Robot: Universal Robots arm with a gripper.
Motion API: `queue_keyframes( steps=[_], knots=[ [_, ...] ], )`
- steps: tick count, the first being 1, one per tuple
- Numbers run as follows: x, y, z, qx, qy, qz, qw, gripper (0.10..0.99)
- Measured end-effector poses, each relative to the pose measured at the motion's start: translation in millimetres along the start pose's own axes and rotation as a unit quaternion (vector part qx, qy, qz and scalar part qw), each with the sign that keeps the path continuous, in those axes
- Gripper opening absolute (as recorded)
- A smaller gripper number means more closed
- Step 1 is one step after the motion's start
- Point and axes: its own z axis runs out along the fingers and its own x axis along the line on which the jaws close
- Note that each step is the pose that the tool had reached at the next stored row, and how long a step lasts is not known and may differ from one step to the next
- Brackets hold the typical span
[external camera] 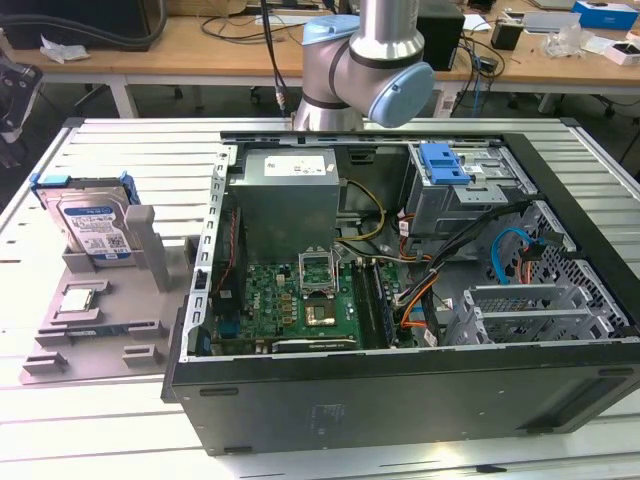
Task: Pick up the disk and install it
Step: 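Pick up the disk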
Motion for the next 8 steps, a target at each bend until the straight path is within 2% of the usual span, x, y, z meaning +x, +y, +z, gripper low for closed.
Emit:
queue_keyframes(
  steps=[5,7,8],
  knots=[
    [0.0,0.0,0.0,-0.0008,0.0016,-0.035,0.9994,0.106],
    [0.0,0.0,0.0,-0.0013,0.0025,-0.055,0.9985,0.106],
    [0.0,0.0,0.0,-0.0017,0.0032,-0.071,0.9974,0.106]
  ],
)
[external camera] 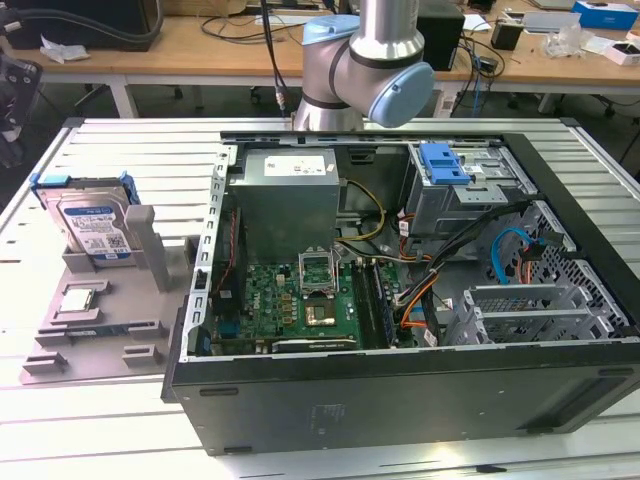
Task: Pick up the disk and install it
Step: 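Pick up the disk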
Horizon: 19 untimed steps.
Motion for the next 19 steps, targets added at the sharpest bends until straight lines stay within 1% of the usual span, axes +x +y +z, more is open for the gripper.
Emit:
queue_keyframes(
  steps=[3,7,10,12,13,15,18,19],
  knots=[
    [0.0,0.0,0.0,-0.0006,0.0012,-0.026,0.9997,0.106],
    [0.0,0.0,0.0,-0.0011,0.0022,-0.048,0.9988,0.106],
    [0.0,0.0,0.0,-0.0017,0.0033,-0.073,0.9973,0.106],
    [0.0,0.0,0.0,-0.0019,0.0037,-0.082,0.9966,0.106],
    [0.0,0.0,0.0,-0.0021,0.0041,-0.091,0.9958,0.106],
    [0.0,0.0,0.0,-0.0023,0.0045,-0.1,0.995,0.106],
    [0.0,0.0,0.0,-0.0029,0.0057,-0.126,0.992,0.106],
    [0.0,0.0,0.0,-0.0032,0.0061,-0.136,0.9907,0.106]
  ],
)
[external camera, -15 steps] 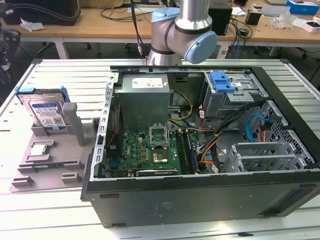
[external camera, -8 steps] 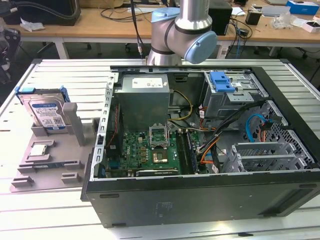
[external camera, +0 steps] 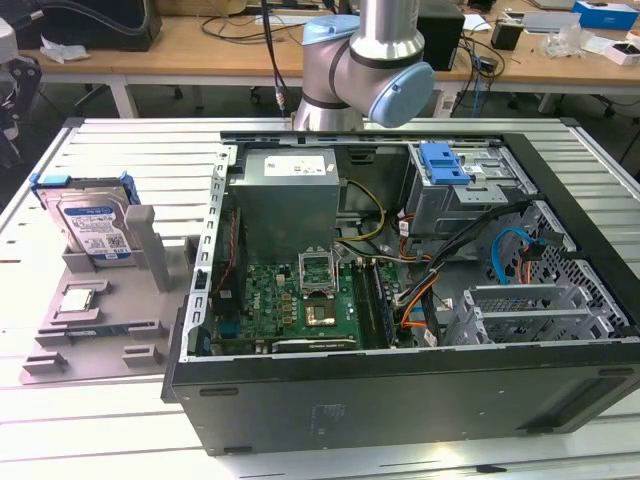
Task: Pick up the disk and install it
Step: 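Pick up the disk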
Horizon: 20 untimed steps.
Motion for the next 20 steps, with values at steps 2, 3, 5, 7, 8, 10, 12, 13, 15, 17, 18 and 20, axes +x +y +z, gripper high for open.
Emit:
queue_keyframes(
  steps=[2,3,5,7,8,10,12,13,15,17,18,20],
  knots=[
    [0.0,0.0,0.0,-0.0003,0.0005,-0.012,0.9999,0.106],
    [0.0,0.0,0.0,-0.0005,0.0009,-0.021,0.9998,0.106],
    [0.0,0.0,0.0,-0.0007,0.0014,-0.032,0.9995,0.106],
    [0.0,0.0,0.0,-0.0012,0.0022,-0.05,0.9987,0.106],
    [0.0,0.0,0.0,-0.0013,0.0025,-0.056,0.9985,0.106],
    [0.0,0.0,0.0,-0.0015,0.0029,-0.064,0.9979,0.106],
    [0.0,0.0,0.0,-0.0018,0.0034,-0.075,0.9971,0.106],
    [0.0,0.0,0.0,-0.0019,0.0037,-0.081,0.9967,0.106],
    [0.0,0.0,0.0,-0.0022,0.0042,-0.094,0.9956,0.106],
    [0.0,0.0,0.0,-0.0024,0.0047,-0.104,0.9946,0.106],
    [0.0,0.0,0.0,-0.0025,0.0049,-0.109,0.994,0.106],
    [0.0,0.0,0.0,-0.0027,0.0052,-0.114,0.9934,0.106]
  ],
)
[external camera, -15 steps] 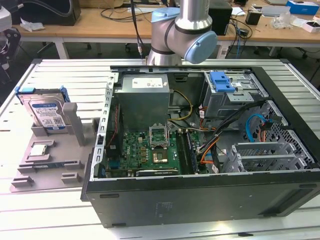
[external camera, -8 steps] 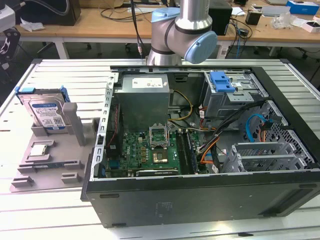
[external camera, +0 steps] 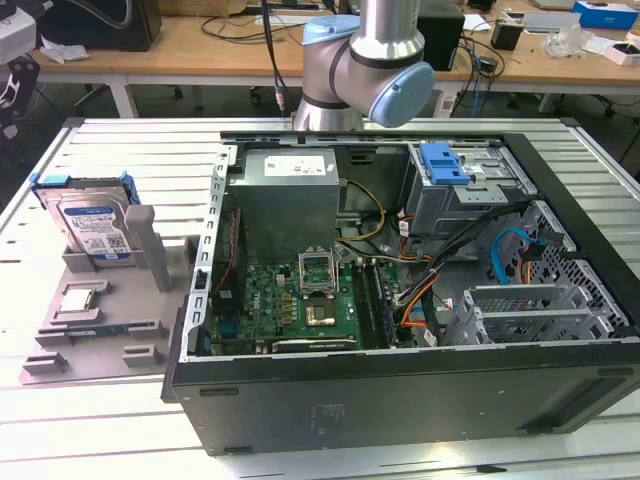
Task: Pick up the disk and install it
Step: 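Pick up the disk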
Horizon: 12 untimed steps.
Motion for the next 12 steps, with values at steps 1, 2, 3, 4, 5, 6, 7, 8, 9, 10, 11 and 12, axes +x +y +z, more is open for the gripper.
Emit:
queue_keyframes(
  steps=[1,2,3,4,5,6,7,8,9,10,11,12],
  knots=[
    [0.0,0.0,0.0,-0.0001,0.0002,-0.004,1.0,0.106],
    [0.0,0.0,0.0,-0.0002,0.0003,-0.007,1.0,0.106],
    [0.0,0.0,0.0,-0.0002,0.0005,-0.011,0.9999,0.106],
    [0.0,0.0,0.0,-0.0003,0.0007,-0.014,0.9999,0.106],
    [0.0,0.0,0.0,-0.0004,0.0007,-0.016,0.9999,0.106],
    [0.0,0.0,0.0,-0.0004,0.0008,-0.019,0.9998,0.106],
    [0.0,0.0,0.0,-0.0005,0.001,-0.021,0.9998,0.106],
    [0.0,0.0,0.0,-0.0006,0.0011,-0.025,0.9997,0.106],
    [0.0,0.0,0.0,-0.0006,0.0012,-0.027,0.9996,0.106],
    [0.0,0.0,0.0,-0.0007,0.0013,-0.029,0.9996,0.106],
    [0.0,0.0,0.0,-0.0007,0.0014,-0.031,0.9995,0.106],
    [0.0,0.0,0.0,-0.0008,0.0015,-0.033,0.9994,0.106]
  ],
)
